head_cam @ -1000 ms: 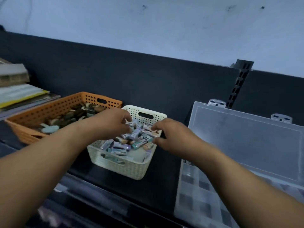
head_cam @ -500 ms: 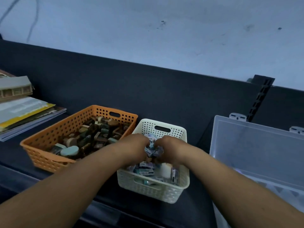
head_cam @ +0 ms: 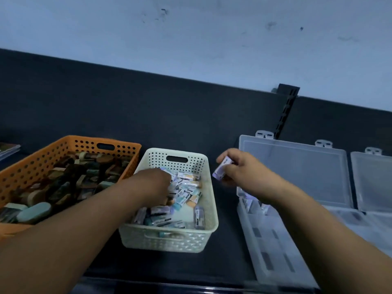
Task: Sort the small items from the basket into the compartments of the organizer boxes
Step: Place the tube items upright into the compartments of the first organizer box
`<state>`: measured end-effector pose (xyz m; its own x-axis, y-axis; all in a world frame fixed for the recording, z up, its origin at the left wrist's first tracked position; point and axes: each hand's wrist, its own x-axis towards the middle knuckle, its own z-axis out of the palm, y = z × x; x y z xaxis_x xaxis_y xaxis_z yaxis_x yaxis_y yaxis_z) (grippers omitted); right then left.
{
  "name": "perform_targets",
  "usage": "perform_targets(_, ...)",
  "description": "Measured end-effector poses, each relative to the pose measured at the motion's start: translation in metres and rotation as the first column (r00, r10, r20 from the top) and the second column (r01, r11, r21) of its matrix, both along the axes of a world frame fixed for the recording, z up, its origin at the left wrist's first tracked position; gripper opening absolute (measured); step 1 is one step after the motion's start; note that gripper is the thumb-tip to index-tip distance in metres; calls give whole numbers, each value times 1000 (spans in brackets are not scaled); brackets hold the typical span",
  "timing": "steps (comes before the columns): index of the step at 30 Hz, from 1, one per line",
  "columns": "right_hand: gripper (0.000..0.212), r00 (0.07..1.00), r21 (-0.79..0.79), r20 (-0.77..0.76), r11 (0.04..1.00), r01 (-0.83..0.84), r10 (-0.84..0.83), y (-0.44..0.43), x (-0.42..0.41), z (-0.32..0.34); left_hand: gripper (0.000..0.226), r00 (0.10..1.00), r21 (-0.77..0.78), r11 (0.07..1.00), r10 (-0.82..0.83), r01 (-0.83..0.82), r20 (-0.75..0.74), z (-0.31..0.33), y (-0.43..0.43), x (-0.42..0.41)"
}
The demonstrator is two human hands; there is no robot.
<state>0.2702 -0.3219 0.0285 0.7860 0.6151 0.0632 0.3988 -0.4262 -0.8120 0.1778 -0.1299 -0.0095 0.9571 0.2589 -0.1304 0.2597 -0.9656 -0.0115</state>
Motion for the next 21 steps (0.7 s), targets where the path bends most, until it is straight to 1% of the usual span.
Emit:
perform_targets(1, 15, 995, 62, -96, 998, 21, -15, -11, 0, 2, 10, 999, -59, 998, 8, -5, 41, 5, -2, 2)
perform_targets(2, 17, 987, 99, -156, 994, 44, -28, -21, 0, 5, 13, 996, -118, 993, 16, -6, 89, 11, -4, 4)
perform_targets(4, 21, 979, 122, -193, 989, 88, -64, -44, 6, 9, 17, 979, -248, 969, 33, 18, 200, 23, -12, 10)
perform_targets(6, 27, 982, 93, -155, 988, 119, -104, -67, 14, 12, 19, 952, -407, 911, 72, 58, 298, 31, -25, 17)
perform_targets(7, 30, 985, 64, -116, 989, 132, -124, -77, 20, 12, 20, 934, -456, 886, 91, 82, 344, 35, -33, 18)
perform_targets(9, 37, 987, 5, -37, 988, 155, -155, -99, 31, 12, 13, 888, -524, 839, 124, 144, 444, 40, -55, 25)
perform_targets(11, 37, 983, -15, -7, 983, 184, -184, -121, 42, 13, 10, 837, -582, 785, 163, 211, 522, 43, -79, 33)
perform_targets(13, 28, 975, -34, 7, 974, 222, -222, -141, 51, 14, 13, 811, -630, 732, 190, 259, 554, 46, -101, 44)
perform_targets(16, 7, 968, -111, 50, 962, 249, -244, -172, 64, 15, 11, 813, -678, 674, 199, 292, 547, 45, -130, 65)
perform_targets(19, 8, 968, -176, 96, 953, 246, -232, -192, 76, 12, 11, 833, -705, 648, 193, 289, 518, 40, -158, 83)
perform_targets(21, 7, 969, -213, 132, 949, 231, -206, -202, 85, 8, 9, 850, -710, 654, 194, 260, 490, 37, -177, 93)
